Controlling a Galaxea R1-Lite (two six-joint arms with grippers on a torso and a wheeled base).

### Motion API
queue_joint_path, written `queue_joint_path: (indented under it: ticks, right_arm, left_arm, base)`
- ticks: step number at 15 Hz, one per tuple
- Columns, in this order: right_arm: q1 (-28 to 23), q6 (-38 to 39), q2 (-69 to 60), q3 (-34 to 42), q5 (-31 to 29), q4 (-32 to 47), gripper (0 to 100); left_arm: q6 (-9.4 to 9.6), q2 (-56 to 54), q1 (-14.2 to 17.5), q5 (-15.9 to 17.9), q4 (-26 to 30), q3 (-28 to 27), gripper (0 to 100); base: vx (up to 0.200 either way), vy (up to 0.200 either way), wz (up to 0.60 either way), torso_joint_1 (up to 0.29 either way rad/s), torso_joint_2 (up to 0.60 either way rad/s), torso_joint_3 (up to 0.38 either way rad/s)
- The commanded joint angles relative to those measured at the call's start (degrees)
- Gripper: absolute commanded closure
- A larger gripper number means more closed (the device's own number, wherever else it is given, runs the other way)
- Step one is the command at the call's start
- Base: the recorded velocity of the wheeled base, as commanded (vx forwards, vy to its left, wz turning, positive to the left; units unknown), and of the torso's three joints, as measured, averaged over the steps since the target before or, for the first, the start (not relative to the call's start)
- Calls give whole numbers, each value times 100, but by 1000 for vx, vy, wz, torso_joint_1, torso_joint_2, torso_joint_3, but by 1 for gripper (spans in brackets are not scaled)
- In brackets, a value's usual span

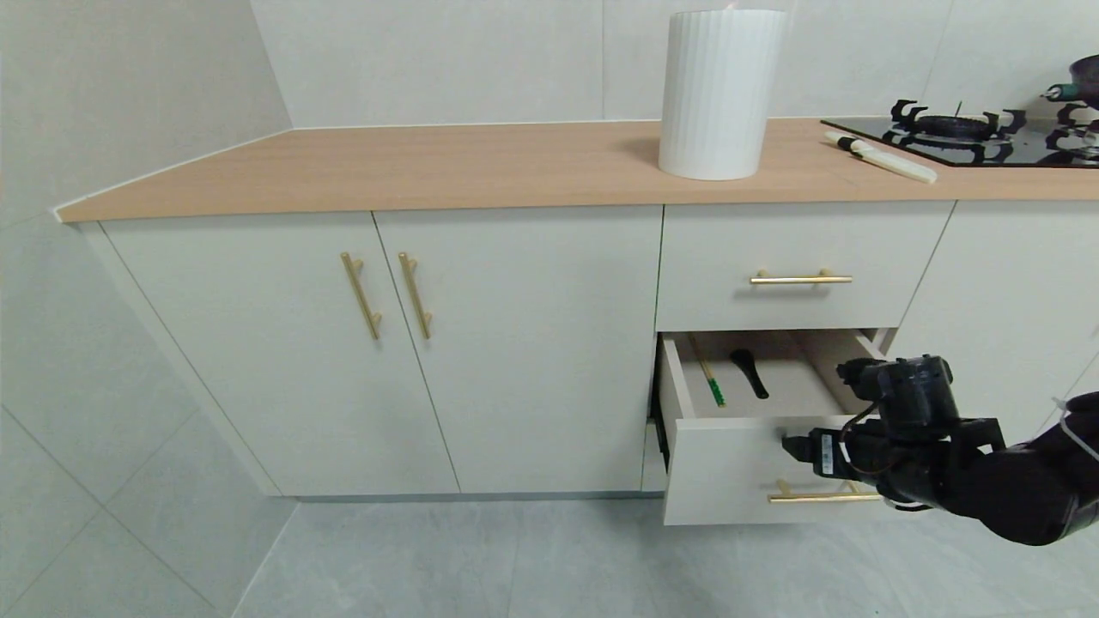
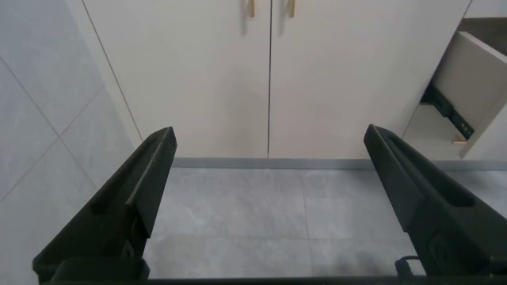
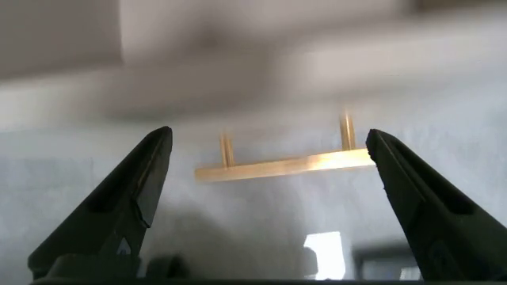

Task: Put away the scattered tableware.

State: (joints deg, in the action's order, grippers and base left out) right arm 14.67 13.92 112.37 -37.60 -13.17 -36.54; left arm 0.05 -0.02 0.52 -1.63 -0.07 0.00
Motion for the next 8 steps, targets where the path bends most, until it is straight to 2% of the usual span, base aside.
queue_joint_path:
  ticks: [1,8]
  right_arm:
    - [1,-144,382,-20,-2,-416,0]
    - [-95,-715,1111,-134,33,-2033,0]
  left_arm:
    - [-5,2,0,-4,-1,0,0]
    - [-5,2,0,-4,-1,0,0]
  base:
    - [0,0,0,0,0,0]
    - [0,0,0,0,0,0]
